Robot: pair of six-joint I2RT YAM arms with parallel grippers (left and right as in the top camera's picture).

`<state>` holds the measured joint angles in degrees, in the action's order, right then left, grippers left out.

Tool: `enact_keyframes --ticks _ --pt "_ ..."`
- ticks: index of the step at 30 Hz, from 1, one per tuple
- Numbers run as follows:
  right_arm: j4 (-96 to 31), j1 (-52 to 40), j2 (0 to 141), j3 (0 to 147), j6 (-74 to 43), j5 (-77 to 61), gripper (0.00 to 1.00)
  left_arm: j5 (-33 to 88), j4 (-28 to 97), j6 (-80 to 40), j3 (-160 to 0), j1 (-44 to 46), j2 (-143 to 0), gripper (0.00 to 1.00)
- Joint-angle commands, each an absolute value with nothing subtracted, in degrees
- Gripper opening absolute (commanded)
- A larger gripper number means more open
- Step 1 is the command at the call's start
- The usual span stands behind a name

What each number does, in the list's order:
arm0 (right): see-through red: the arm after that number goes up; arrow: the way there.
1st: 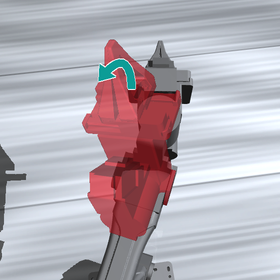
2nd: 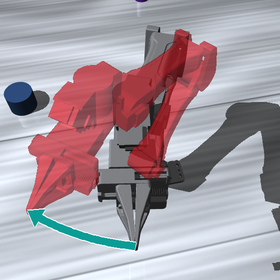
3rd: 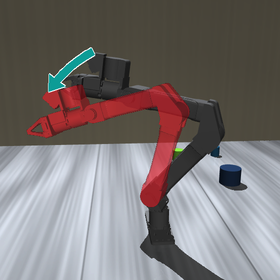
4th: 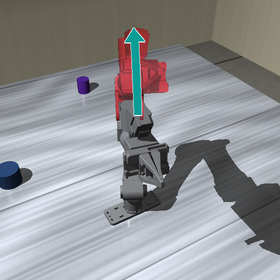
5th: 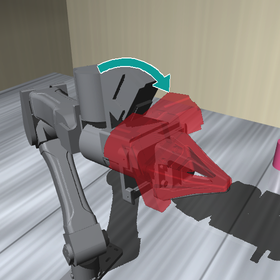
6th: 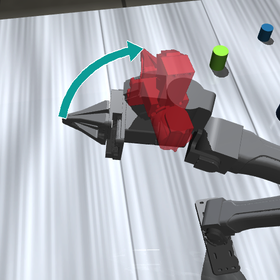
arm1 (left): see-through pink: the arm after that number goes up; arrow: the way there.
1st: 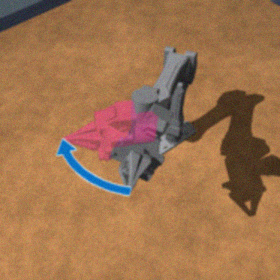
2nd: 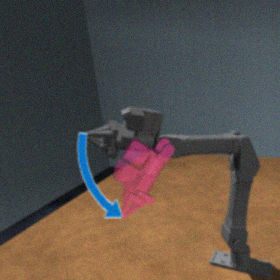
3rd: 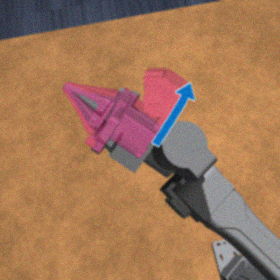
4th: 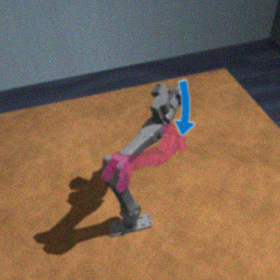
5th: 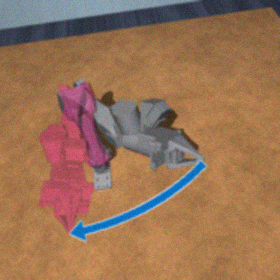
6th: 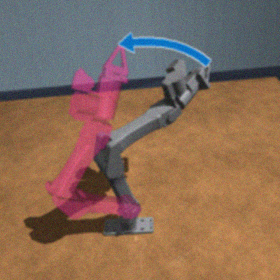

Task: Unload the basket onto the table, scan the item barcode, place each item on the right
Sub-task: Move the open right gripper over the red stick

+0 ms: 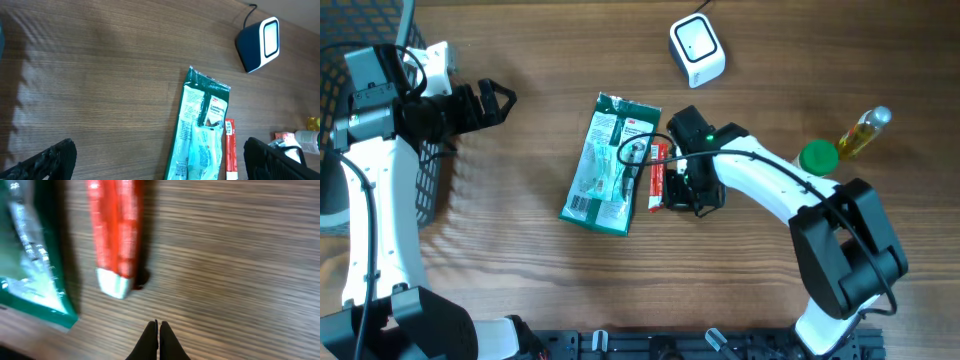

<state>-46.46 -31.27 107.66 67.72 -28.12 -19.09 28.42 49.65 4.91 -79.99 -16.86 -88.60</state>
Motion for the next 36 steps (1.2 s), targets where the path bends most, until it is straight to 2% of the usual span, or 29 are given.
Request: enact_keyframes --ticks 1,5,7,9,10,12,18,24,33,36 --pt "-44.8 -32.4 107.3 68.9 -27.6 -21.4 0.04 28.9 49.5 5.8 -80.3 -16.8 -88.9 1.00" --pt "-42.8 -35.0 107.4 68.9 -29.1 -24.5 0.04 28.9 49.5 5.8 -80.3 -16.8 -88.9 1.00" --pt "-41.4 -37.4 107.4 68.9 -29.1 -24.5 0.13 28.9 49.5 5.8 -80.3 -16.8 -88.9 1.00" --pt "-40.0 -38.8 107.4 68.9 -29.2 -21.8 0.13 28.9 49.5 5.8 -80.3 -16.8 -88.9 1.00" --pt "-39.4 -39.1 107.4 68.9 -29.6 -20.5 0.13 28.9 49.5 5.8 -80.3 -16.8 -88.9 1.00" --pt "-38.3 -39.2 107.4 68.9 -32.5 -17.1 0.04 28.9 49.5 5.8 -80.3 -16.8 -88.9 1.00" --pt "-33.7 -39.2 107.5 65.3 -39.3 -11.4 0.04 28.9 49.5 5.8 -80.3 -16.8 -88.9 1.00" --pt "-37.9 -37.6 107.5 65.1 -38.8 -7.4 0.04 28.9 49.5 5.8 -80.3 -16.8 -88.9 1.00" --pt "-51.1 -27.4 105.9 69.6 -20.2 -3.8 0.04 28.9 49.5 5.8 -80.3 -16.8 -88.9 1.00" --pt "-51.9 -25.6 104.2 70.1 -19.6 -5.6 0.04 28.9 49.5 5.8 -80.3 -16.8 -88.9 1.00"
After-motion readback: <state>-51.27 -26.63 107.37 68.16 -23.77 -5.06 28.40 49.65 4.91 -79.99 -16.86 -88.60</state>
